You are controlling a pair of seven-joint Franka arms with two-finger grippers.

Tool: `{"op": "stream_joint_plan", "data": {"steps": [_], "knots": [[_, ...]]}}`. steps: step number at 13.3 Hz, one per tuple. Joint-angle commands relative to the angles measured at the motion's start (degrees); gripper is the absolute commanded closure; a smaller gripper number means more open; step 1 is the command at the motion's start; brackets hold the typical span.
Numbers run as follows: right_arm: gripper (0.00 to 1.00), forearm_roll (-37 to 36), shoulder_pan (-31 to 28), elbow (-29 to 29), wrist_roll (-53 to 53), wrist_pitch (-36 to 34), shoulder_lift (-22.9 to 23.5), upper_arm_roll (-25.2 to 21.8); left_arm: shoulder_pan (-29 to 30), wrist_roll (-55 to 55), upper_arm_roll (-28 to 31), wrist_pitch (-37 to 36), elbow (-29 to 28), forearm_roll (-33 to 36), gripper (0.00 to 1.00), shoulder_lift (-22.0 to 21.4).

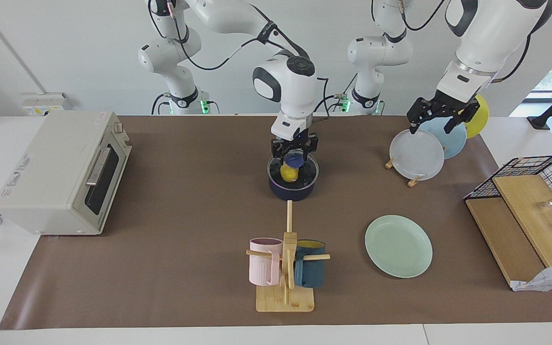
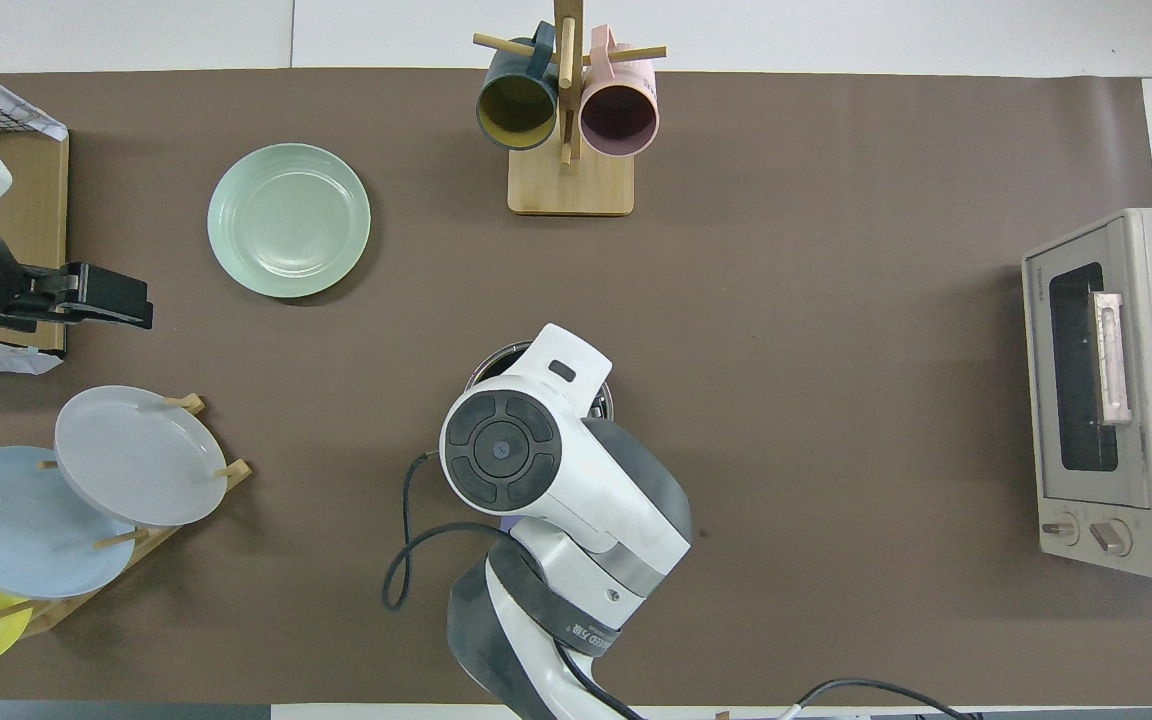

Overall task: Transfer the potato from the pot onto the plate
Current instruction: 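Lift the glass lid up off the saucepan with the right gripper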

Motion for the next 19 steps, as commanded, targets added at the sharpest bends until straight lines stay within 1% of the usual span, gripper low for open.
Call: {"op": "stream_joint_plan", "data": {"steps": [1, 3, 5, 7, 9, 10, 12, 15, 16, 17, 18, 19], "knots": [[0.44, -1.10, 0.13, -1.28, 0.90, 1.31, -1.16, -0.14, 0.68, -0.45, -0.29, 0.84, -1.53, -0.01, 0.00, -1.40], [0.51, -1.10, 0.04, -0.84, 0.81, 1.22, -0.98, -0.14, 0.68, -2.03, -0.29, 1.01, -1.53, -0.01, 0.00, -1.40], [0.64, -1.10, -0.05, -0.84, 0.72, 1.22, -0.98, -0.14, 0.68, -2.03, -0.29, 1.10, -1.53, -0.01, 0.00, -1.40], [0.80, -1.88, -0.31, -0.14, 0.37, 0.52, -0.98, -0.14, 0.77, -1.86, -0.29, 1.36, -1.53, -0.01, 0.00, -1.40], [0.88, -2.50, -1.79, 2.57, -1.29, -1.66, -1.07, -0.31, 0.77, -1.77, -0.29, 1.37, -1.53, -0.01, 0.00, -1.40], [0.92, -2.42, -3.02, 4.59, -1.73, -4.03, -1.07, -0.32, 0.77, -1.59, -0.29, 1.28, -1.62, -0.01, 0.00, -1.40], [0.92, -1.80, -4.87, 8.20, -6.02, -8.52, -1.07, -0.23, 0.68, -1.77, -0.29, 1.19, -1.62, -0.01, 0.00, -1.40], [0.92, -1.71, -9.00, 8.30, -14.71, -8.98, -1.42, -0.32, 0.16, -2.12, -0.29, 1.28, -1.79, -0.01, 0.00, -1.40], [0.92, -1.63, -11.54, 8.13, -18.57, -8.71, -1.51, -0.23, -0.19, -3.08, -0.55, 1.19, -2.23, -0.01, 0.00, -1.49], [0.92, -1.54, -14.17, 7.69, -21.66, -8.80, -1.85, -0.23, -1.06, -5.87, -0.90, 1.28, -2.93, -0.01, 0.00, -1.49], [0.92, -1.45, -16.29, 7.42, -24.39, -9.06, -2.03, -0.23, -4.21, -10.08, -0.99, 1.71, -3.89, -0.01, 0.00, -1.32], [0.96, -1.36, -18.13, 6.47, -26.59, -9.15, -2.64, -0.23, -6.59, -14.21, -0.99, 2.94, -4.86, -0.01, 0.00, -0.62]]}}
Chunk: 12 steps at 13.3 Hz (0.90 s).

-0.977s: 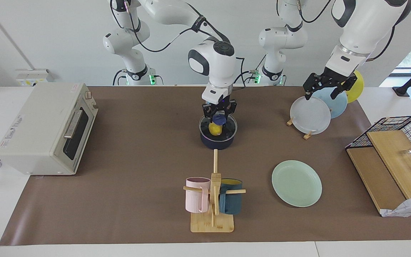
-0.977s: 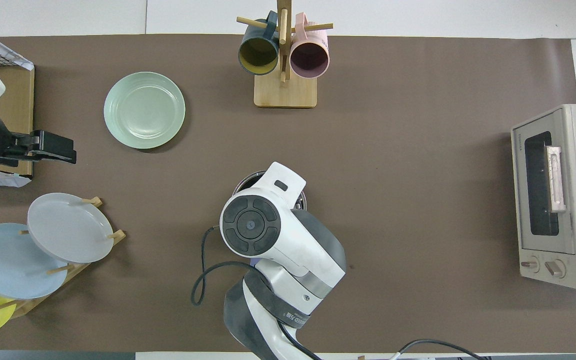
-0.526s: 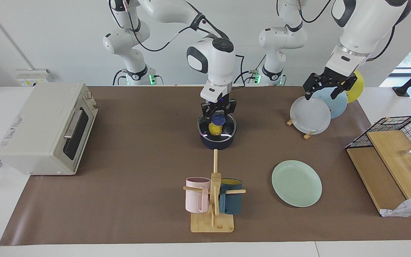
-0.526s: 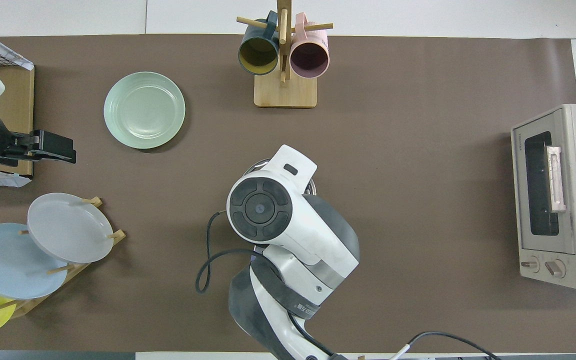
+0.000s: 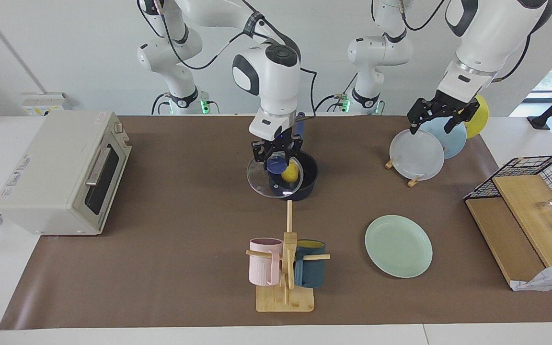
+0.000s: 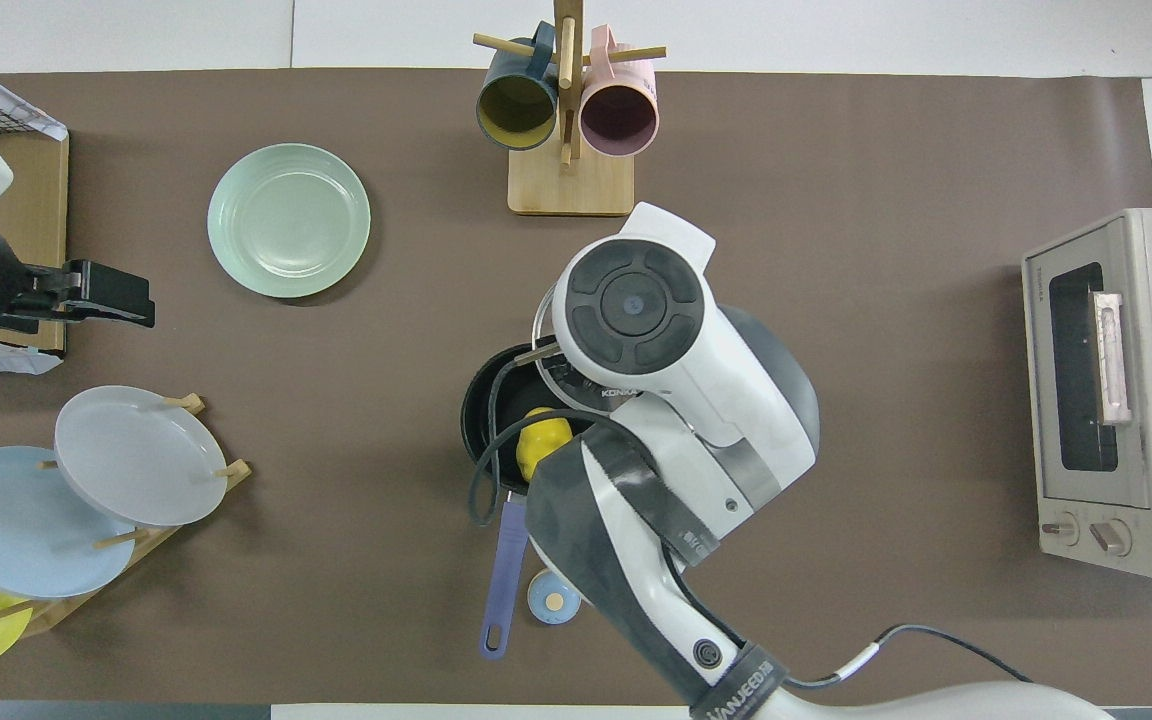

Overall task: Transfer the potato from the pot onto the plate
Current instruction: 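Set the lid down near the toaster while the left gripper reaches the pot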

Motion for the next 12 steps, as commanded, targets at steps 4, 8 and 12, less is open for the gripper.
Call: {"op": "stream_joint_plan", "data": {"steps": [4, 8, 12], "knots": [[1.00, 0.35, -12.98, -8.54, -13.48, 0.07, -4.27, 0.76, -14.05, -22.18, -0.01, 13.74, -9.22, -0.34, 0.00, 3.06], [1.00, 2.82, -19.40, -21.52, -15.59, 11.88, -7.96, 0.67, -20.40, -33.71, -0.01, 24.20, -12.11, -0.34, 0.00, 8.79], [1.00, 2.73, -23.98, -30.26, -17.79, 20.81, -9.55, 0.67, -23.13, -38.55, -0.10, 29.22, -13.60, -0.34, 0.00, 11.26]]}}
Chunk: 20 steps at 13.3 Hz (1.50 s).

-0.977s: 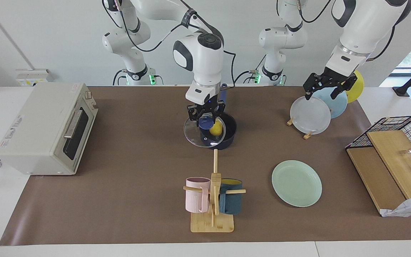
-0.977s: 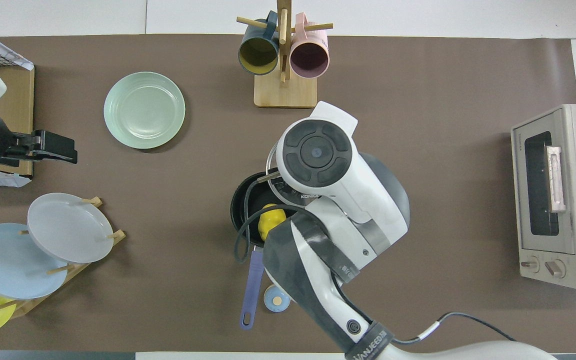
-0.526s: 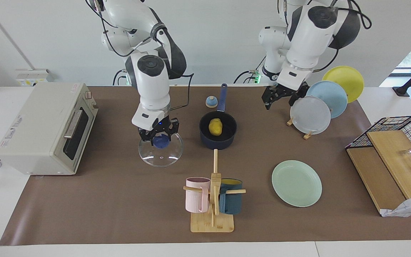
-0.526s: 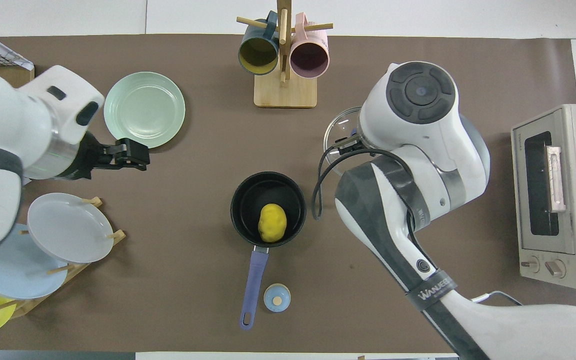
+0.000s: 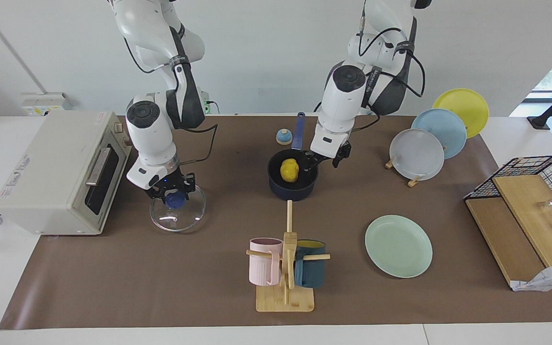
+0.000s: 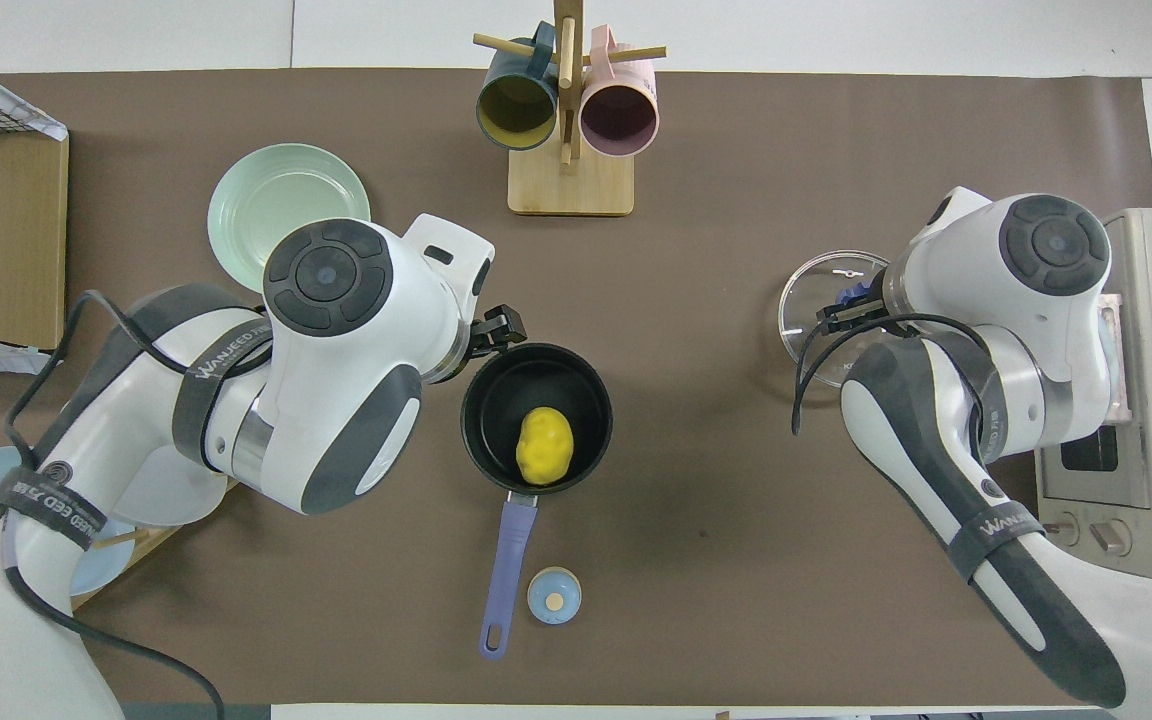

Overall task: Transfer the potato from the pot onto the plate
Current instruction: 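Set the lid down near the toaster while the left gripper reaches the pot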

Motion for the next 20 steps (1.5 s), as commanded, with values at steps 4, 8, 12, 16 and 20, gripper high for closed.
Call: {"op": "stream_joint_plan", "data": {"steps": [4, 8, 12, 16, 20], "knots": [[1.00, 0.92, -5.12, -6.63, -4.59, 3.51, -3.22, 0.77, -4.83, -4.06, 0.93, 10.47, -7.96, -0.30, 0.00, -0.41], [1.00, 1.01, -5.13, -8.56, -4.59, 3.87, -3.48, 0.77, -6.23, -5.99, 0.84, 11.88, -9.36, -0.30, 0.00, -0.23], [0.00, 1.01, -4.86, -5.94, -4.33, 2.47, -2.96, 0.85, -8.16, -7.58, 0.93, 14.35, -11.30, -0.30, 0.00, 1.52], [0.00, 1.36, -5.13, 3.62, -4.15, -10.15, -2.60, 0.85, -9.22, -8.20, 0.93, 14.17, -11.39, -0.30, 0.00, 2.67], [0.00, 1.71, -5.21, 19.17, -3.71, -26.59, -2.51, 0.77, -10.45, -8.72, 0.93, 14.35, -11.92, -0.30, 0.00, 4.25]]}}
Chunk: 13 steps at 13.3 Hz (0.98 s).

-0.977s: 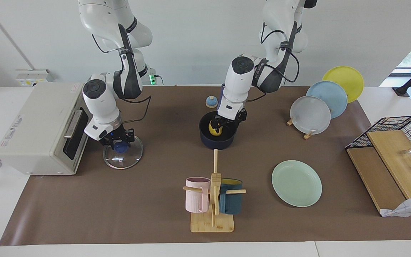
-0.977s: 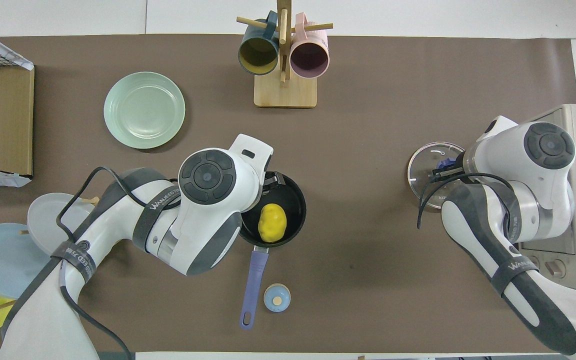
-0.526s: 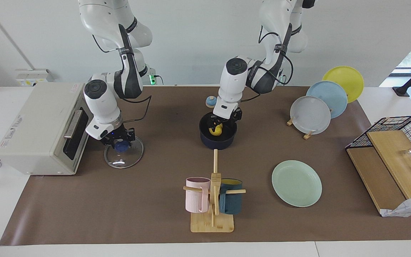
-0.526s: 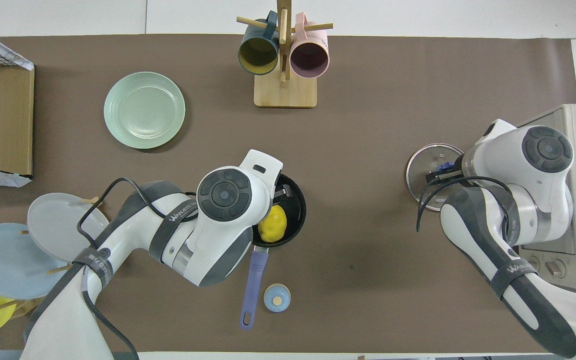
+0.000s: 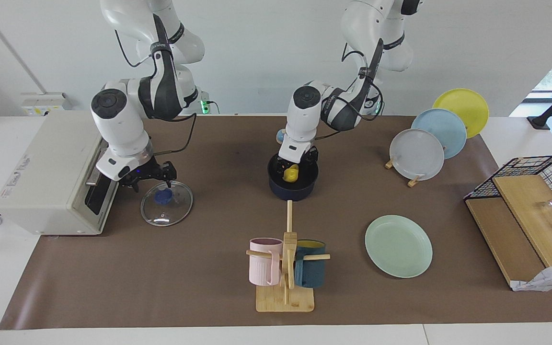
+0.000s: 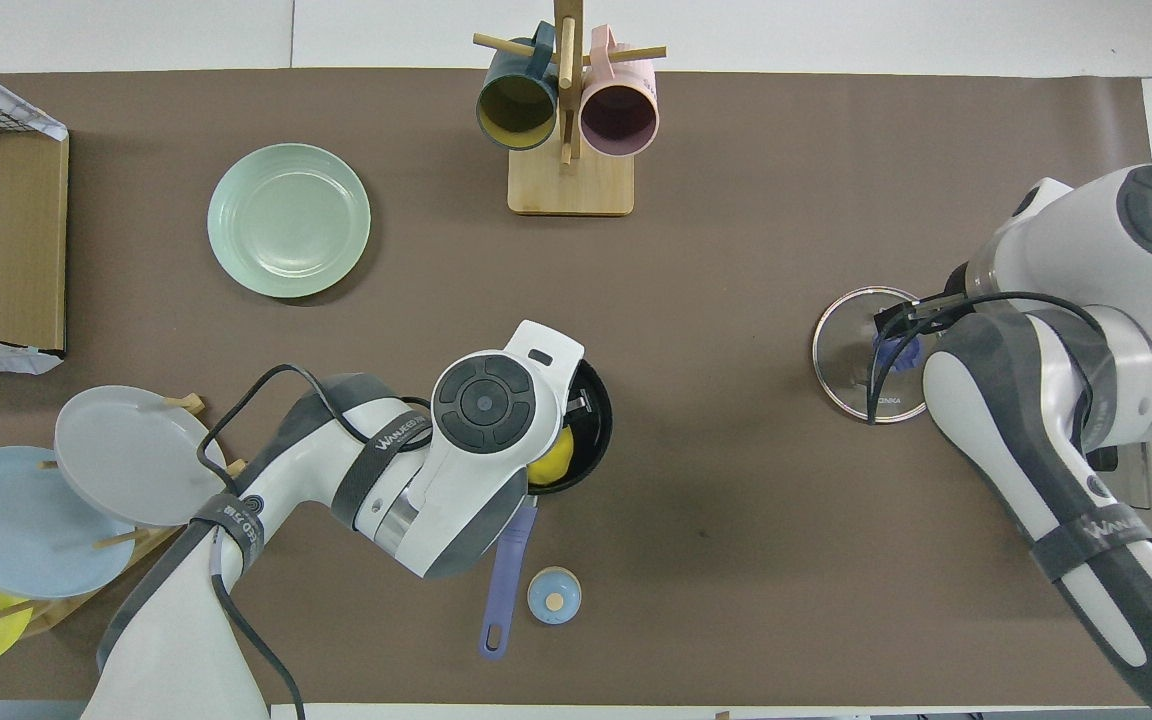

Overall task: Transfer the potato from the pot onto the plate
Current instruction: 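Set the lid down near the toaster while the left gripper reaches the pot, then grasp the yellow potato with the left gripper while the right gripper withdraws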

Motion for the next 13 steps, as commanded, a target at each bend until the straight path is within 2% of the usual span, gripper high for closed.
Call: {"op": "stream_joint_plan", "data": {"steps": [1, 3, 6, 8, 10, 12, 13], "knots": [[0.00, 1.46, -1.57, 9.70, -0.27, -10.30, 0.43, 0.50, -1.55, -0.99, 0.90, 1.18, -0.95, -0.30, 0.00, 0.69], [0.00, 1.20, -1.84, 15.86, 0.26, -17.86, 0.43, -0.02, -2.08, -1.07, 0.90, 1.09, -1.04, -0.30, 0.00, 0.60], [0.00, 1.28, -3.15, 14.49, 2.10, -20.79, -2.28, -0.29, -1.99, -1.07, 0.90, 1.00, -0.95, -0.30, 0.00, 0.60], [0.00, 1.29, 0.43, 13.78, 2.37, -20.88, -4.21, -3.17, -1.73, -0.99, 0.90, 0.38, -0.86, -0.30, 0.06, 0.51], [0.00, 1.46, -0.60, 10.45, 2.54, -20.79, -6.41, -3.19, -1.64, -0.72, 0.90, 0.38, -0.69, -0.30, 0.31, 0.60], [0.00, 1.46, -0.87, 6.05, 2.63, -20.18, -9.75, -3.19, -1.55, -0.72, 0.90, 0.21, -0.60, -0.30, 0.53, 0.43], [0.00, 1.37, -1.13, 6.21, 2.54, -20.01, -9.68, -3.19, -1.47, -0.63, 0.90, -0.05, -0.51, -0.30, 0.62, 0.34]]}}
